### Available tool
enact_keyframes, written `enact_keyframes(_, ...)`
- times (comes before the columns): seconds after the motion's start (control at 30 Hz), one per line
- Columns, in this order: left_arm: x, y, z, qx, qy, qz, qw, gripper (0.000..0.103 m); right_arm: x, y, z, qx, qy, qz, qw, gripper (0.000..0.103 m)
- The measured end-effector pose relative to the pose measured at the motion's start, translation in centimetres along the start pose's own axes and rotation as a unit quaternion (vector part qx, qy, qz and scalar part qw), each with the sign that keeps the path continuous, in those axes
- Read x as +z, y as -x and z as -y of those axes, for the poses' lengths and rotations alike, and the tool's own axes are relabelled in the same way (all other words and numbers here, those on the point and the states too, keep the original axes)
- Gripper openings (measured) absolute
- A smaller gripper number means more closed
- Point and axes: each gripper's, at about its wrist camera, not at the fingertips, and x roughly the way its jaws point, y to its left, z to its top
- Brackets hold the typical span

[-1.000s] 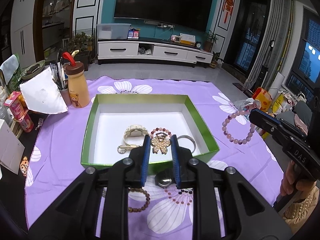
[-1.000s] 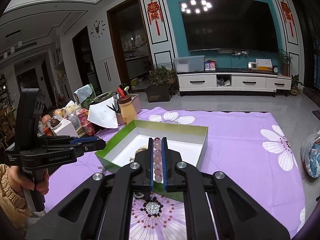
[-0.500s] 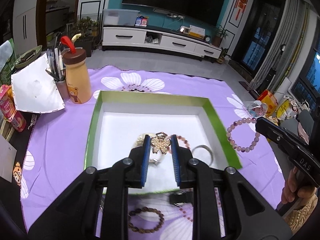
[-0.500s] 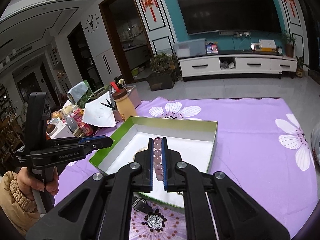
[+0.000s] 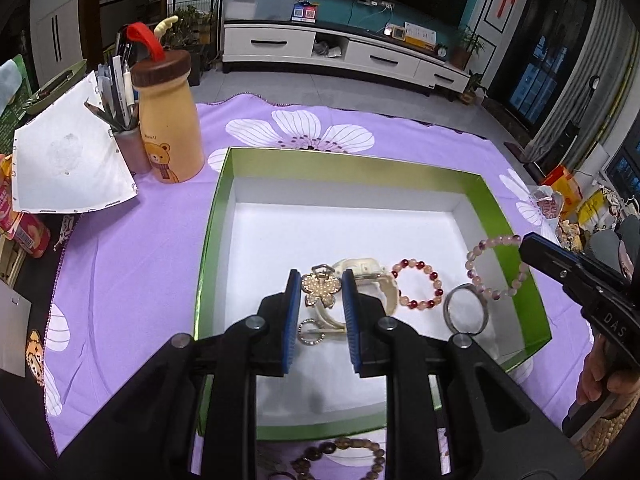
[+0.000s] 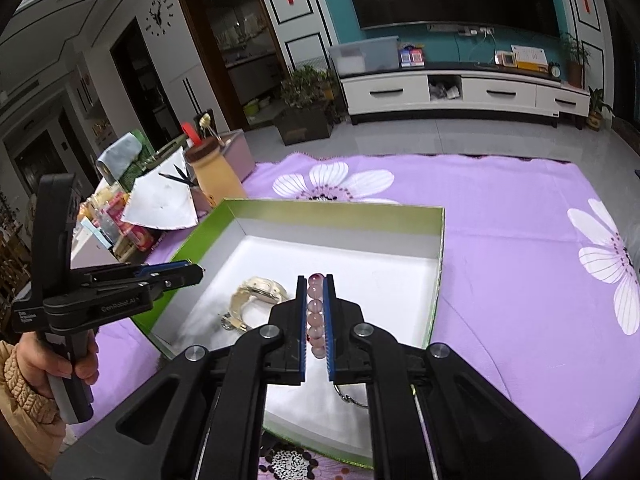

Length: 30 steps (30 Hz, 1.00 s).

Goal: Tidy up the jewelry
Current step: 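Carry brooch and pink bracelet into the green box and open both tools, then withdraw both tools from the box back toward the remaining jewelry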

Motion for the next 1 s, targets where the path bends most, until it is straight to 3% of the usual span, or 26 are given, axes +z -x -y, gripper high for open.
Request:
enact_keyframes(0.03,0.1,-0.1,-0.1,0.0,0.001,0.0,1.0,0.021,0.0,-0.2,0.1,-0.002,-0.001,-0.002,1.0,0.007)
enact_keyframes(0.1,0.0,0.1,-0.1,-0.001,0.001,0.003,1.0,0.026,0.0,-0.6,0.3,-0.004,-0.008,-0.005,1.0,0.019)
enact_keyframes(0.17,0.1,0.3,-0.1,-0.002,0.003,0.008,1.0,0.055,-0.1,-0.5,0.6,-0.005,-0.013,-0.002,1.0,0.025)
enact_keyframes(0.2,0.1,0.6,-0.1,-0.006,0.004,0.013,0.9999,0.059,-0.1,-0.4,0.6,-0.006,-0.014,0.0,1.0,0.026)
enact_keyframes(0.63,-1.1,5.2,-0.8,-0.009,0.019,0.052,0.9984,0.071,-2.3,4.0,1.0,0.0,-0.025,0.024,0.999,0.026)
enact_keyframes(1.0,-5.8,9.1,-3.5,-0.001,0.073,0.054,0.9959,0.072,-6.2,7.3,0.0,-0.004,-0.011,0.017,1.0,0.027)
